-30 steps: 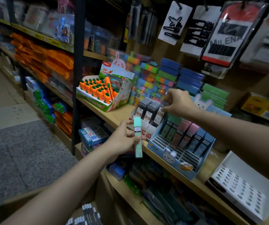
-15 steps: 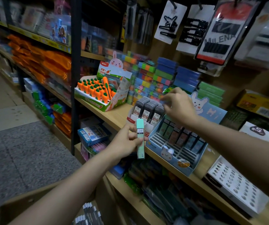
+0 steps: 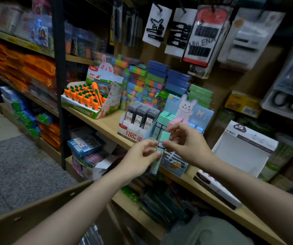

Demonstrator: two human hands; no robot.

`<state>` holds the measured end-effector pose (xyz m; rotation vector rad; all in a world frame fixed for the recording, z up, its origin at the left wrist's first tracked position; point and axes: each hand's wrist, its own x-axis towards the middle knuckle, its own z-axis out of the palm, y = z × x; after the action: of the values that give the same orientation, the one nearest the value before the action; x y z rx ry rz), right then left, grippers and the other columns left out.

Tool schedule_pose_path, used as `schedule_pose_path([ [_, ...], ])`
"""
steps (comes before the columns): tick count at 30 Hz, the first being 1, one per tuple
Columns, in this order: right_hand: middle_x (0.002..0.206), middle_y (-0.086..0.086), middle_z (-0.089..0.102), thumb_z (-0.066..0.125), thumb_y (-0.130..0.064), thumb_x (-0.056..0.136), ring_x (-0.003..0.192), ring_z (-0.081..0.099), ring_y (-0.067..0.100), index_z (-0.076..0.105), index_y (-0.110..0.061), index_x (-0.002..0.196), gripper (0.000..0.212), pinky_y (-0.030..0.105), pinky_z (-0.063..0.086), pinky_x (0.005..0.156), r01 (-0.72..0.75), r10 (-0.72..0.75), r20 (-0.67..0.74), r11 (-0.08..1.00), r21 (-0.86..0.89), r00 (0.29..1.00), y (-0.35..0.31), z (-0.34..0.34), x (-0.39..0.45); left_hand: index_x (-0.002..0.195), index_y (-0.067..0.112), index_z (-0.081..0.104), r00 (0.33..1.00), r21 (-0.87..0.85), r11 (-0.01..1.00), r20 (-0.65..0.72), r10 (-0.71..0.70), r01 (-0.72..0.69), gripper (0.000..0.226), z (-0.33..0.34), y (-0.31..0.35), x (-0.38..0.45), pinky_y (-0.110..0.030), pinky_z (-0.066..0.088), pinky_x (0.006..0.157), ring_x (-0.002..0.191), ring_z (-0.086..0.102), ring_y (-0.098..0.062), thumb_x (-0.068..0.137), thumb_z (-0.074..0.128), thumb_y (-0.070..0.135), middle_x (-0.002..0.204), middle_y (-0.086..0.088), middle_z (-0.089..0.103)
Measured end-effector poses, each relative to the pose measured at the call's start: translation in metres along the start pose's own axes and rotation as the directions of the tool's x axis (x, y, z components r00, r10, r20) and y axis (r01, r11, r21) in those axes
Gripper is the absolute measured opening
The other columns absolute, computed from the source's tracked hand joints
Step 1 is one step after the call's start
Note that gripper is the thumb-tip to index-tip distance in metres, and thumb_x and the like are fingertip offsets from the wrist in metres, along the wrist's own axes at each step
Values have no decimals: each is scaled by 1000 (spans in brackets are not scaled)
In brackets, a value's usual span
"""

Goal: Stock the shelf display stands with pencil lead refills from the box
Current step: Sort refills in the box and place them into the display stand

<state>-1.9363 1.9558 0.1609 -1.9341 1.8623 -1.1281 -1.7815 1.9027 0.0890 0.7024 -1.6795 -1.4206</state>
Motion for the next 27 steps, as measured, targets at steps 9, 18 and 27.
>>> schedule_pose_path([
  [9,80,-9,65,78,-26,82,73,63,0,59,-20,96,25,21,57,69,154,-210,-176,945,-288,962,-15,-34,50,152,26,20,999,796,603,27,40,-46,69,-19,-21,-1,-45,16,121,147,-5,-16,95,52,46,160,8,-4],
  [18,81,-8,61,77,-28,82,82,64,18,59,-18,96,25,42,54,72,179,-247,-85,861,-476,965,5,2,78,154,29,14,994,760,648,103,-42,-52,71,-23,-36,-1,-41,20,121,149,-4,-15,96,52,43,160,13,-16],
  [27,81,-9,62,79,-27,81,77,62,11,55,-25,90,26,31,54,70,127,-194,-130,908,-400,972,12,13,85,154,26,16,999,709,704,39,37,-54,71,-27,-44,5,-31,21,119,147,11,-9,95,55,37,161,16,2],
])
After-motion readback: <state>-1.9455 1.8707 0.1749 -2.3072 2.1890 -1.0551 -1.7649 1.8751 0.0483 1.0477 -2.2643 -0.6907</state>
